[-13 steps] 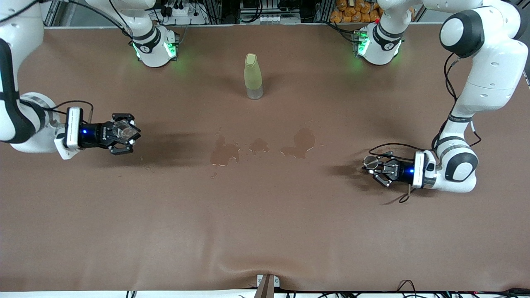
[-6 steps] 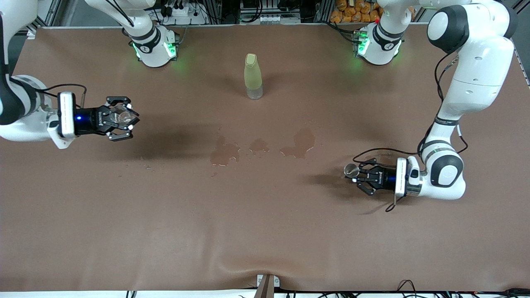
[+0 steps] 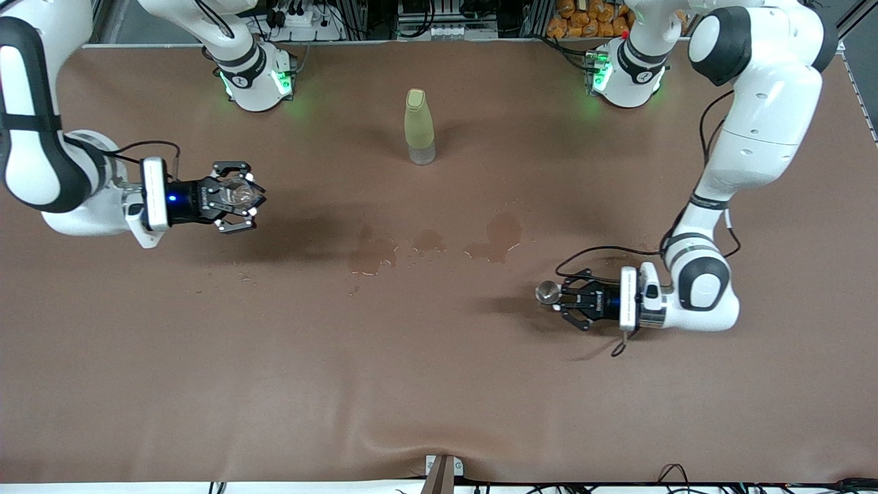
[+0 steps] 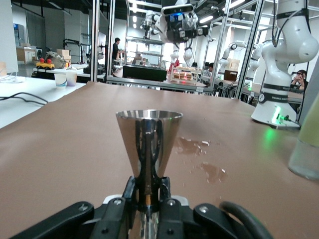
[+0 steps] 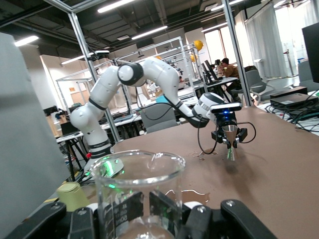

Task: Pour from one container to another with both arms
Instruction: 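Lift the jigger and the beaker, moving both grippers toward each other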

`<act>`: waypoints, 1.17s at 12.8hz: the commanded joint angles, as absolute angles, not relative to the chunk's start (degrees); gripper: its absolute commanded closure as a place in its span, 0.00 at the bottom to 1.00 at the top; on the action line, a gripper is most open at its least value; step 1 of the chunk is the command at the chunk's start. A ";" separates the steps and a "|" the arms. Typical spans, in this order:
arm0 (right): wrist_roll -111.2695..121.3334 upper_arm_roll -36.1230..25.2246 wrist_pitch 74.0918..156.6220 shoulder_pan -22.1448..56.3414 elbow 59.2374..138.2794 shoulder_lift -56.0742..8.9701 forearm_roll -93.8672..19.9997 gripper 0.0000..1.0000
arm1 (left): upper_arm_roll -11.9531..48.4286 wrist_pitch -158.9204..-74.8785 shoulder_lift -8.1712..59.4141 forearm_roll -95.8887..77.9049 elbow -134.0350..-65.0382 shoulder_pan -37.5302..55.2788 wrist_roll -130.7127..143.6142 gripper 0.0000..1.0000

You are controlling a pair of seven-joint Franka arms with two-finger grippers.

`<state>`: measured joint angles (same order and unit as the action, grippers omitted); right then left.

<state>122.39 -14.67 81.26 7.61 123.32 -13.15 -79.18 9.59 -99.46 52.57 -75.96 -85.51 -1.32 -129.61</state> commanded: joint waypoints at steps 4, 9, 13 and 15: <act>123.13 -9.16 89.63 10.46 127.97 -10.90 -87.61 1.00 | 9.49 -102.39 50.98 -79.72 -85.87 5.87 -128.93 1.00; 125.85 -0.81 97.10 10.63 130.60 -11.07 -96.23 1.00 | 9.40 -110.64 51.85 -90.77 -85.96 16.59 -130.08 1.00; 126.65 3.77 101.68 10.99 132.27 -11.16 -101.59 1.00 | 9.32 -112.67 52.38 -93.86 -84.99 20.99 -130.96 1.00; 128.66 6.31 104.05 11.25 132.63 -11.42 -105.54 1.00 | 9.32 -115.21 52.47 -94.83 -85.08 23.89 -131.65 1.00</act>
<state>126.73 4.42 101.97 10.70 130.66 -13.14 -101.38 10.03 -113.06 52.45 -92.33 -85.44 21.25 -130.27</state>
